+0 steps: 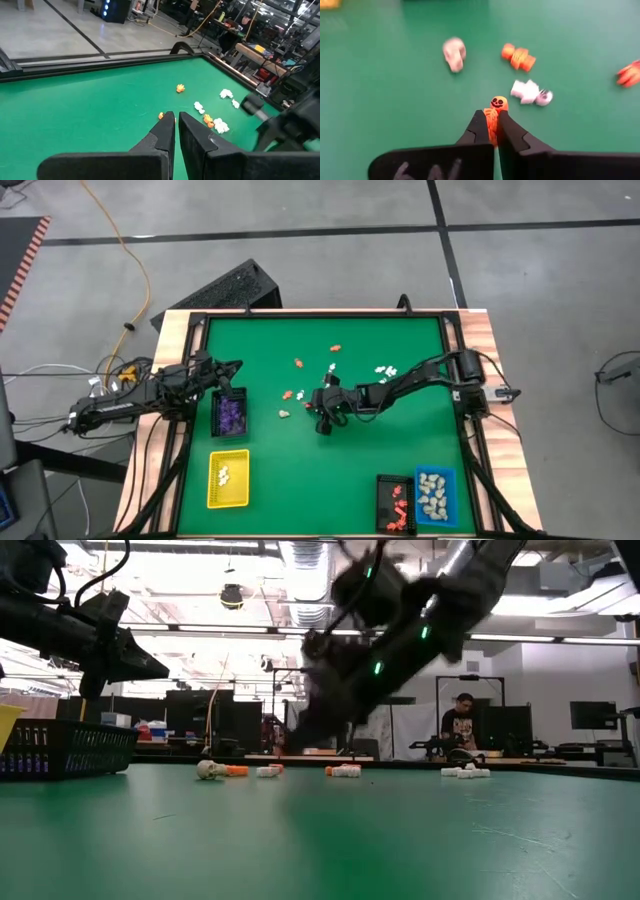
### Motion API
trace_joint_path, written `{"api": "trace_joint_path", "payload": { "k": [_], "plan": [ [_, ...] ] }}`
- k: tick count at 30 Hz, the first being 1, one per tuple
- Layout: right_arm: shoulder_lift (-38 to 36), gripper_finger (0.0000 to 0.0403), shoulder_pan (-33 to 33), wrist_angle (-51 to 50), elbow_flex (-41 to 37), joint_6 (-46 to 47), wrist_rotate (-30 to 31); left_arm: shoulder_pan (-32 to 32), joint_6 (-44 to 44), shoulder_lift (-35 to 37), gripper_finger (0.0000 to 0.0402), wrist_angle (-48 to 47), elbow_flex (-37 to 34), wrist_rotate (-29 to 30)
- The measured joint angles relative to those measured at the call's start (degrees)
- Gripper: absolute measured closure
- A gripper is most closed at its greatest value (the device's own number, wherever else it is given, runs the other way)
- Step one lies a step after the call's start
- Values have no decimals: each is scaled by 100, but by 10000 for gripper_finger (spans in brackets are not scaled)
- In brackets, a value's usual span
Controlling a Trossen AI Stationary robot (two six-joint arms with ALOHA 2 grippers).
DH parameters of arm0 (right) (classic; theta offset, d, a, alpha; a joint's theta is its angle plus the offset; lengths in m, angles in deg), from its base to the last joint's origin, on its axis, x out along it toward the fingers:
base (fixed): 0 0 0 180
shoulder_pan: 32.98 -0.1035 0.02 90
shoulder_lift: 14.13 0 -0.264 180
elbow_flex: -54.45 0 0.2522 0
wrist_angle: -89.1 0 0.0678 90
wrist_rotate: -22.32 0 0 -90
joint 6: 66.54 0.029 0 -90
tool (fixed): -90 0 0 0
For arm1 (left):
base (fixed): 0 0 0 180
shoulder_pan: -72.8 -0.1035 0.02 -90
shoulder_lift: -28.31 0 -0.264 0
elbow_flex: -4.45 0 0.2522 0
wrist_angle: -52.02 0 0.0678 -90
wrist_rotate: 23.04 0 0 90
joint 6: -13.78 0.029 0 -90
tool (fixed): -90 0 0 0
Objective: Sort Halloween decoration
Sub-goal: Put the orange skeleton toy into the bottom black basket
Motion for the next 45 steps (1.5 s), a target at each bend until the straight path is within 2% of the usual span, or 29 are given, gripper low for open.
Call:
{"api": "trace_joint_path", "payload": {
  "k": [4,9,14,20,25,30,39,45],
  "plan": [
    [-730,385,-158,-887,9,184,-26,0,25,1,388,0,0,1],
    [-1918,384,-701,-2438,14,811,-554,1,39,1,388,0,0,3],
    [-2985,383,-1529,-3852,14,2110,-612,-1,41,0,388,0,0,3],
    [-3598,382,-2569,-4232,14,4036,-682,1,9,0,388,0,0,9],
    [-3561,382,-3309,-4290,14,5478,-789,0,0,1,388,1,0,12],
    [-3177,381,-3813,-4316,14,6404,-871,0,0,1,388,2,0,23],
    [-2284,378,-4192,-4389,16,7115,-1800,-1,0,2,388,2,0,27],
    [-1820,339,-4124,-4515,16,7215,-2466,0,0,1,388,2,0,32]
  ]
}}
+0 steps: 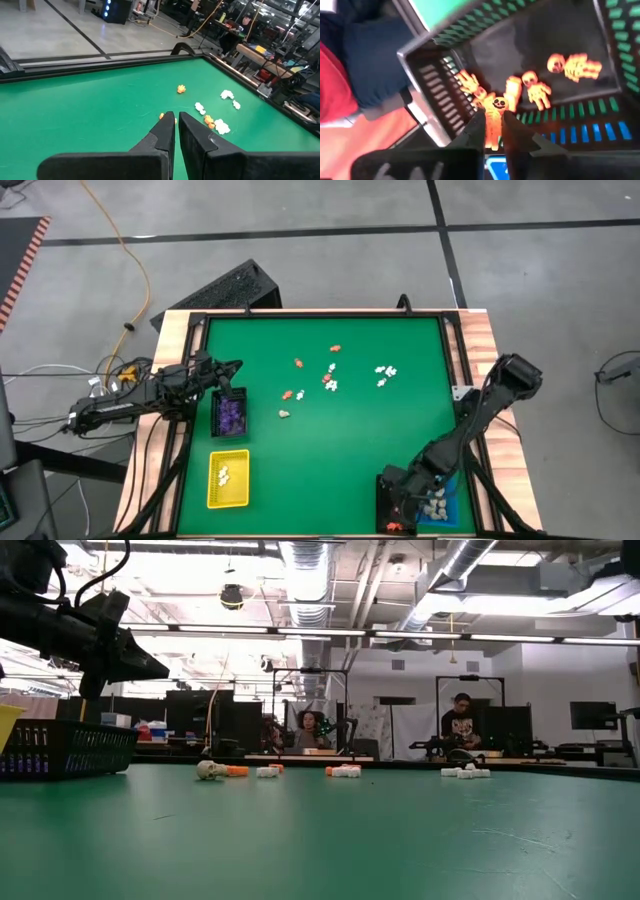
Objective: Sort Halloween decoration
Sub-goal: Put the orange skeleton toy into the bottom black basket
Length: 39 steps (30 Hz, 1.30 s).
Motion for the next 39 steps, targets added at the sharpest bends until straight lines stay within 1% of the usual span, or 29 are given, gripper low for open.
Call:
{"api": "trace_joint_path", "payload": {
  "k": [4,8,11,13,15,19,21,23,28,33,35,39],
  "plan": [
    [102,298,109,-54,2,-106,-302,-1,0,0,388,0,0,2],
    [101,256,222,-38,2,-288,-379,1,0,1,388,0,0,7],
    [68,232,299,-14,2,-428,-423,1,0,1,388,0,0,7],
    [2,223,360,130,2,-579,-505,1,0,1,388,0,0,7],
    [-129,219,418,517,2,-781,-507,1,0,1,388,0,0,5],
    [-635,225,678,1161,7,-1308,-494,1,0,-1,388,0,0,4],
    [-929,231,909,1227,11,-1659,-253,1,0,1,388,0,0,5],
    [-1213,237,1181,1287,11,-2195,164,-1,0,1,388,0,0,4],
    [-1824,245,1951,1291,13,-4023,1462,1,-2,-1,388,0,0,4],
    [-2078,245,2833,1286,13,-5869,2469,-1,-1,1,388,2,2,146],
    [-2078,242,3223,1298,13,-6461,2677,-1,-2,0,388,2,2,169],
    [-1963,231,4063,1298,13,-7295,2716,1,0,1,388,2,2,175]
  ]
}}
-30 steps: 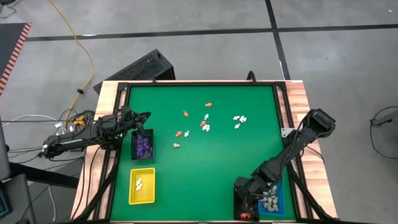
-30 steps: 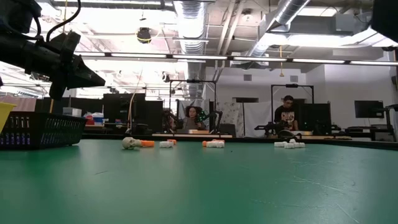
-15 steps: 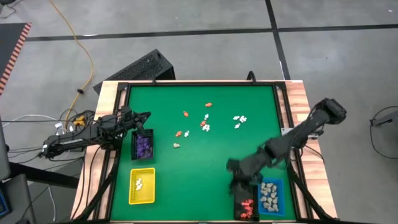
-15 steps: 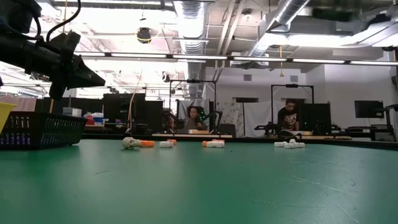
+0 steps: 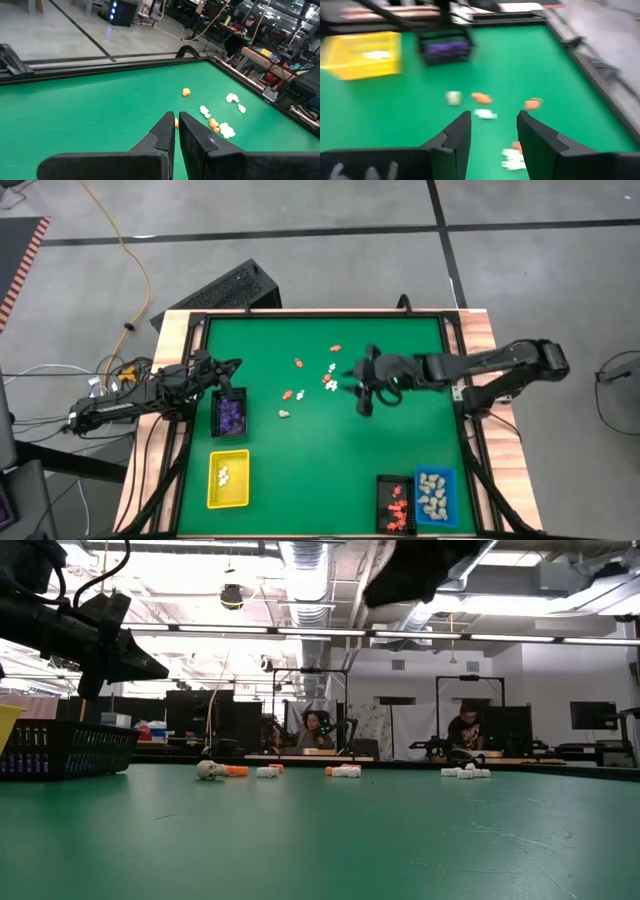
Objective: Sort Halloween decoration
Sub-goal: Put the orange skeleton toy into the bottom black basket
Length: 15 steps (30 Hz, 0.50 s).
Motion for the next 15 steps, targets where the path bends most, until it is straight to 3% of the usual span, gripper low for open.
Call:
{"api": "trace_joint_path", "payload": {
  "k": [6,15],
  "plan": [
    [265,200,1198,-32,-6,-865,-96,-1,103,0,388,0,0,12],
    [1387,178,2353,-509,552,-2187,-996,0,149,-6,388,-2,0,62]
  ]
}}
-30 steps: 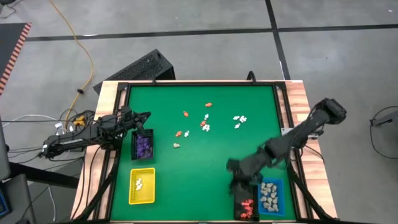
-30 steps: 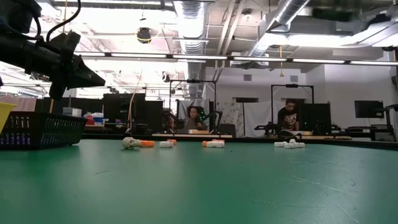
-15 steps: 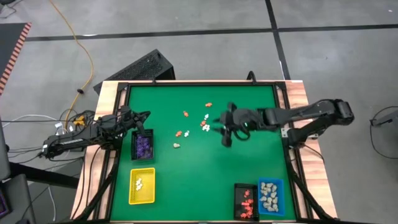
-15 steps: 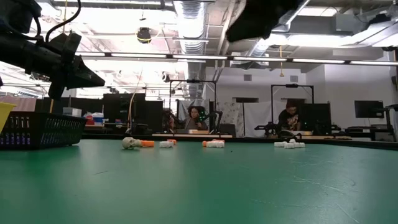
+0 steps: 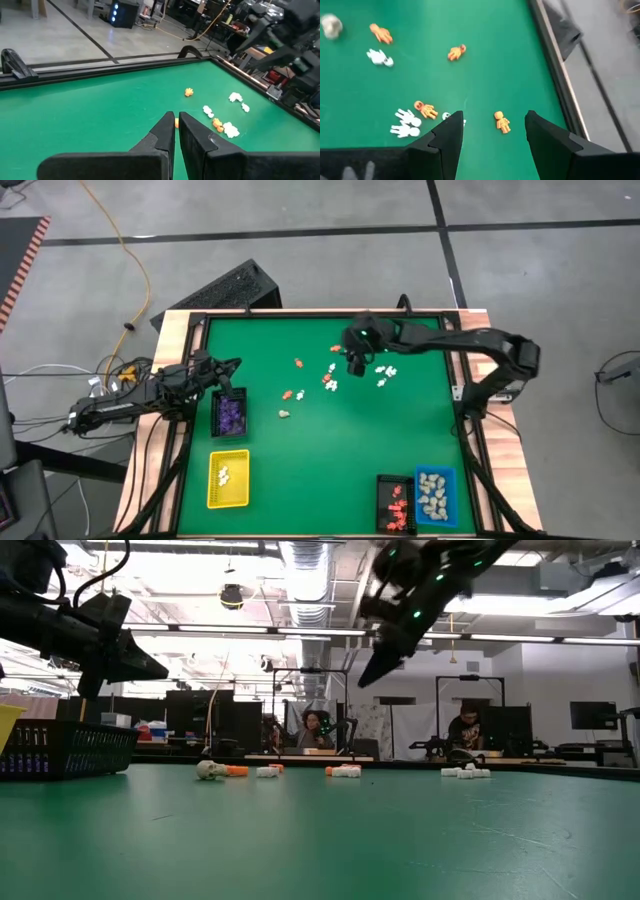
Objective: Sort Halloween decoration
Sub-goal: Put the orange skeleton toy into the bottom black basket
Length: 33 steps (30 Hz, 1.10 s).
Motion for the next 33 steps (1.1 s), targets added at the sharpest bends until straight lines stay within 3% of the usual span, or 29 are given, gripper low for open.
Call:
{"api": "trace_joint_path", "payload": {
  "k": [8,19,27,33],
  "plan": [
    [1257,182,417,-722,1049,-1022,-373,-1,0,-12,388,2,0,29],
    [2775,182,920,-1804,2305,-1606,-735,-2,1,-13,388,0,0,29],
    [3312,182,1076,-2247,2883,-1776,-762,-1,2,-18,388,0,0,27],
    [3323,182,1092,-2246,2886,-1987,-849,-1,-2,-35,388,0,0,26]
  ]
}}
